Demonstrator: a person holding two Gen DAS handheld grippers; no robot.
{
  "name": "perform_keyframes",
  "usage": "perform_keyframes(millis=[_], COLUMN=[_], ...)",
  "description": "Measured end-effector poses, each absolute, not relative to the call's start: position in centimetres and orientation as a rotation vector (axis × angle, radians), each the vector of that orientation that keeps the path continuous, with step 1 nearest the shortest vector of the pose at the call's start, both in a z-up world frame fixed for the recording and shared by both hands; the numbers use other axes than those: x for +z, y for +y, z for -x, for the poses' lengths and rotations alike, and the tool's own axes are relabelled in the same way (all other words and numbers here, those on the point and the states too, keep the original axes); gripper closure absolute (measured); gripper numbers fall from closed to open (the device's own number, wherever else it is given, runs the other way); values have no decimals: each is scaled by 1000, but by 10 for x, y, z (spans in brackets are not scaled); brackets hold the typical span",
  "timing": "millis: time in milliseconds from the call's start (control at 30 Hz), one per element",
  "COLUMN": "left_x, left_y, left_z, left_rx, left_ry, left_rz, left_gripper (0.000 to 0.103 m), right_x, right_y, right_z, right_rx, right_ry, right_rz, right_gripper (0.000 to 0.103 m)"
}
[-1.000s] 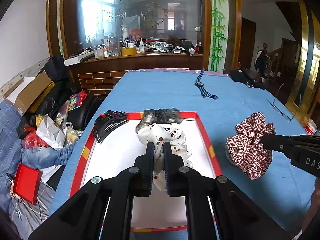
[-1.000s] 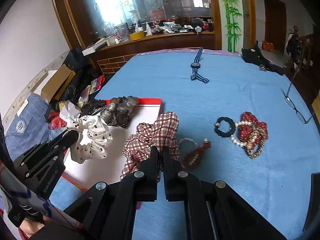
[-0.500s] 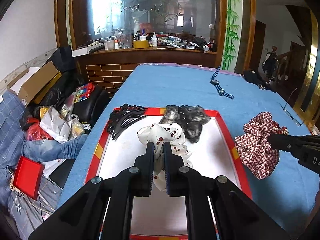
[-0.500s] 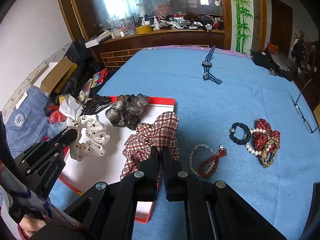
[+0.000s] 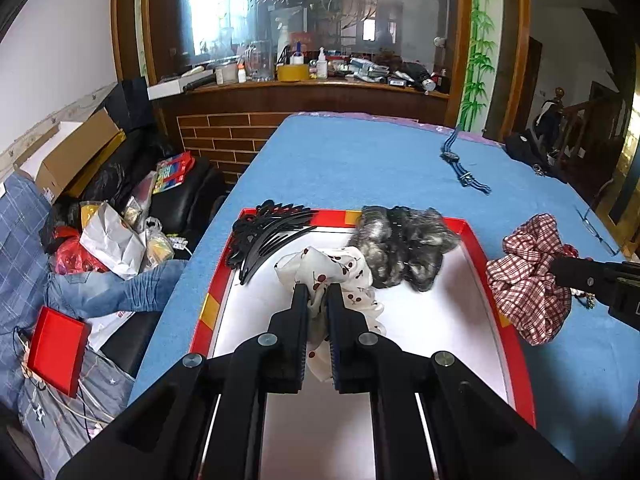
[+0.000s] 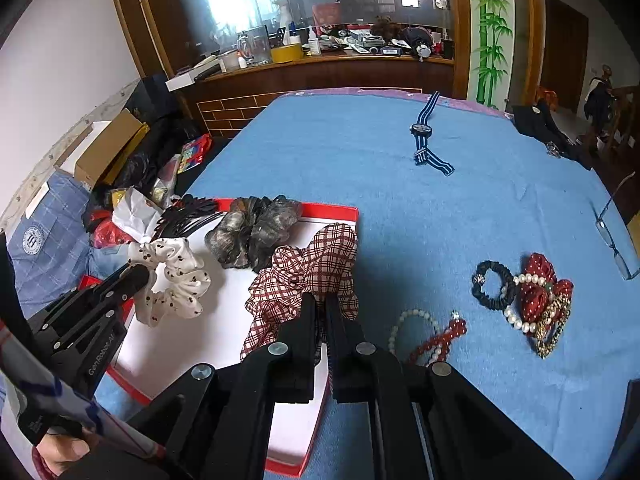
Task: Organize jewelry
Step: 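Carry white scrunchie into the tray with left gripper while right gripper drops plaid scrunchie there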
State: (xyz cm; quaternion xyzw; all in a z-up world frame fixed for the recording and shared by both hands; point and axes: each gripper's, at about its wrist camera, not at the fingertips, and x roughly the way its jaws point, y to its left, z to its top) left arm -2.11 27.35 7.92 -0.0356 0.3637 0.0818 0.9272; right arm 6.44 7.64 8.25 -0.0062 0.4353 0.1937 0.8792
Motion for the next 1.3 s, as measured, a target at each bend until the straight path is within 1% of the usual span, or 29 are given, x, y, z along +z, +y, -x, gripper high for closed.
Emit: perform_keyframes(millis=[400, 1033, 1100, 1133, 1167, 1233, 1300], left_x=[64, 47, 47, 47, 47, 49, 51], left_y=[296, 304, 305, 306, 306, 306, 305], left_z=[-22, -38, -38, -37, -37, -36, -35], left_rx=[170, 205, 202, 201, 200, 202, 204], left_ry=[829, 854, 854, 853, 851, 843, 837], left_rz=[102, 91, 97, 100, 102, 99, 94], left_gripper=[94, 94, 92, 89, 84, 76, 76], right_x=[68, 28, 25, 25, 25, 26, 29], right_y=[99, 122, 121, 120, 120, 118, 116], right_z=[-101, -140, -142, -143, -143, -143, -141], right_rx=[389, 367, 364, 361, 361, 365, 369], right_ry=[938, 1000, 1006, 1006, 1006, 1009, 1008], right_rz=[55, 112, 109, 109, 105, 100, 86], right_gripper=[97, 97, 96, 96, 96, 95, 95])
